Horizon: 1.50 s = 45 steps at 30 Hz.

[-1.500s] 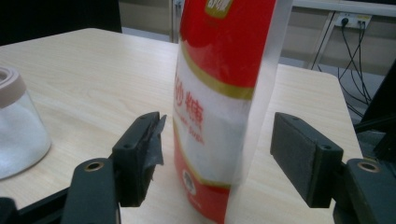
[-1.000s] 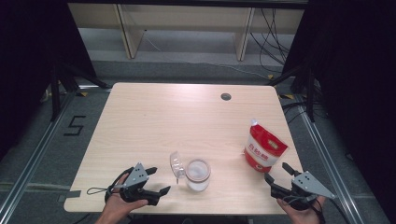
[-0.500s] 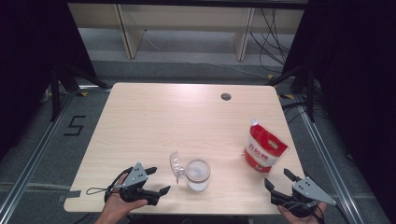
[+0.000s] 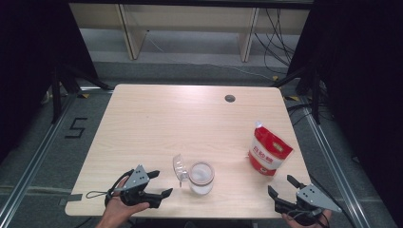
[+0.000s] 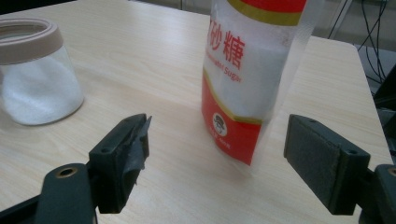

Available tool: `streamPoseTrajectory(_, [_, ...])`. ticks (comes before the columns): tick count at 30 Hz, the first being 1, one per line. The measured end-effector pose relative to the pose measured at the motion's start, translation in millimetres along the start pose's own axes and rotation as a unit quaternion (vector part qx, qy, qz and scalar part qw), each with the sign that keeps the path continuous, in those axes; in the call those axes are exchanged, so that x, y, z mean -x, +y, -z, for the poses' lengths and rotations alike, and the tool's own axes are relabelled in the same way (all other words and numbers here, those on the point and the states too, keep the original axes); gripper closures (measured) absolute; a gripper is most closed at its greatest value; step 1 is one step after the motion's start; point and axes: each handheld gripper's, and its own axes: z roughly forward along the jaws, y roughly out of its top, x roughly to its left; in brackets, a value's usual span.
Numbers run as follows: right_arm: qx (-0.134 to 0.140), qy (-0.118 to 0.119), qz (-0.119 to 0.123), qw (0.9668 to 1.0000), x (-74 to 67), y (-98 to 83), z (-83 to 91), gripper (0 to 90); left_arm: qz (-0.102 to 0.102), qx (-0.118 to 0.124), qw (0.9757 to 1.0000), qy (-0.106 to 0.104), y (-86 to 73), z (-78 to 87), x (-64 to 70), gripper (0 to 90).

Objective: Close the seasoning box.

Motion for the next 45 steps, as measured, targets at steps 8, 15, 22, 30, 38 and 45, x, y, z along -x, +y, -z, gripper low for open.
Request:
streamPoseTrajectory(8, [-0.006, 0.004, -0.002, 1.0000, -3.9, -0.4, 0.1, 23.2, -0.018, 0.013, 0.9995, -0.023, 6.3, 5.9, 7.5, 45.6])
streamPoseTrajectory(15, [-0.004, 0.007, 0.015, 0.9999, -8.4, 1.0, 0.7, 23.6, -0.028, 0.020, 0.9991, -0.025, 10.1, 7.9, 13.0, 64.6])
streamPoseTrajectory(22, [-0.007, 0.009, 0.016, 0.9998, -10.0, 0.2, 0.8, 23.9, -0.032, 0.033, 0.9986, -0.027, 17.3, 10.4, 17.6, 85.1])
streamPoseTrajectory(30, [-0.007, 0.009, 0.019, 0.9997, -11.5, 0.1, 0.8, 24.1, -0.048, 0.034, 0.9978, -0.029, 29.1, 6.2, 24.8, 89.3])
streamPoseTrajectory(38, [-0.009, 0.013, 0.019, 0.9997, -12.3, 0.2, 1.5, 24.2, -0.050, 0.037, 0.9979, -0.021, 33.9, 1.1, 25.4, 89.3])
streamPoseTrajectory(45, [-0.009, 0.013, 0.019, 0.9997, -12.5, 0.0, 1.3, 24.3, -0.055, 0.034, 0.9978, -0.016, 37.8, -1.0, 28.6, 89.2])
